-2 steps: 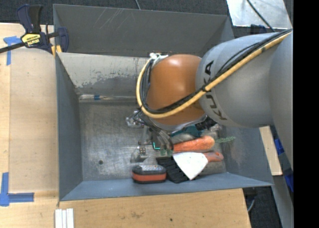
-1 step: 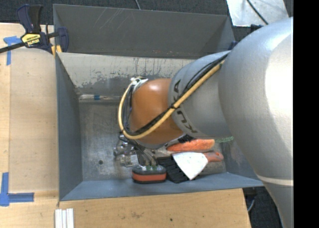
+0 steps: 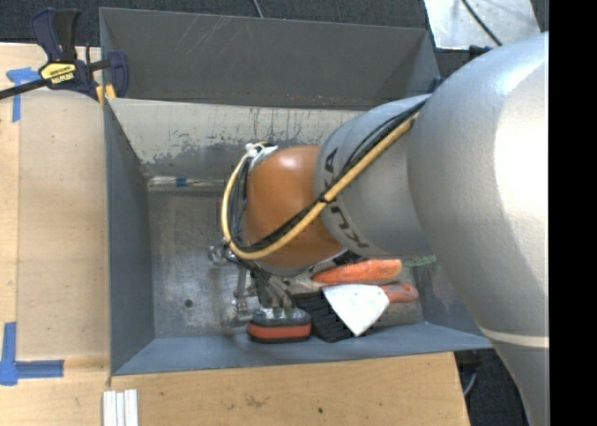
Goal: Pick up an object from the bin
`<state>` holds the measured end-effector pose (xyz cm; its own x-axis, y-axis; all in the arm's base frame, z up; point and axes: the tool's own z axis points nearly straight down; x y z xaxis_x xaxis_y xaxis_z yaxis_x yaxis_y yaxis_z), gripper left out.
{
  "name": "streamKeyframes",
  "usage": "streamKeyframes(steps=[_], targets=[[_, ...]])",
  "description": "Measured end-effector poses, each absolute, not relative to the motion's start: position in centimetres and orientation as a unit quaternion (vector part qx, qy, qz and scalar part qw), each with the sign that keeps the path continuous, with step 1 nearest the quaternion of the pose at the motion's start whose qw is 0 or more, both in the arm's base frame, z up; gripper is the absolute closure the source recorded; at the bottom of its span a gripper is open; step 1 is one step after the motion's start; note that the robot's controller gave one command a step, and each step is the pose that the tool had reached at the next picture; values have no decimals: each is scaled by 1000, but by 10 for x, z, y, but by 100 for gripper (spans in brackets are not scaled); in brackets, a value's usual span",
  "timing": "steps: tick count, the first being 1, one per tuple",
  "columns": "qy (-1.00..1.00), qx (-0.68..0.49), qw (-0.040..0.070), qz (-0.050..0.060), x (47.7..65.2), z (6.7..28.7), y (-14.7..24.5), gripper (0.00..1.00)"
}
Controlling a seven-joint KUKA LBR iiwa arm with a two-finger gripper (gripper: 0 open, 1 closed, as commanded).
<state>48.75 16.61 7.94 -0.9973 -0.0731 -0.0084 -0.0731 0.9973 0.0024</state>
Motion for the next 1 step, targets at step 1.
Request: streamKeyframes(steps=[1], targets=[[999,-37,4,1,487,79,166,0]])
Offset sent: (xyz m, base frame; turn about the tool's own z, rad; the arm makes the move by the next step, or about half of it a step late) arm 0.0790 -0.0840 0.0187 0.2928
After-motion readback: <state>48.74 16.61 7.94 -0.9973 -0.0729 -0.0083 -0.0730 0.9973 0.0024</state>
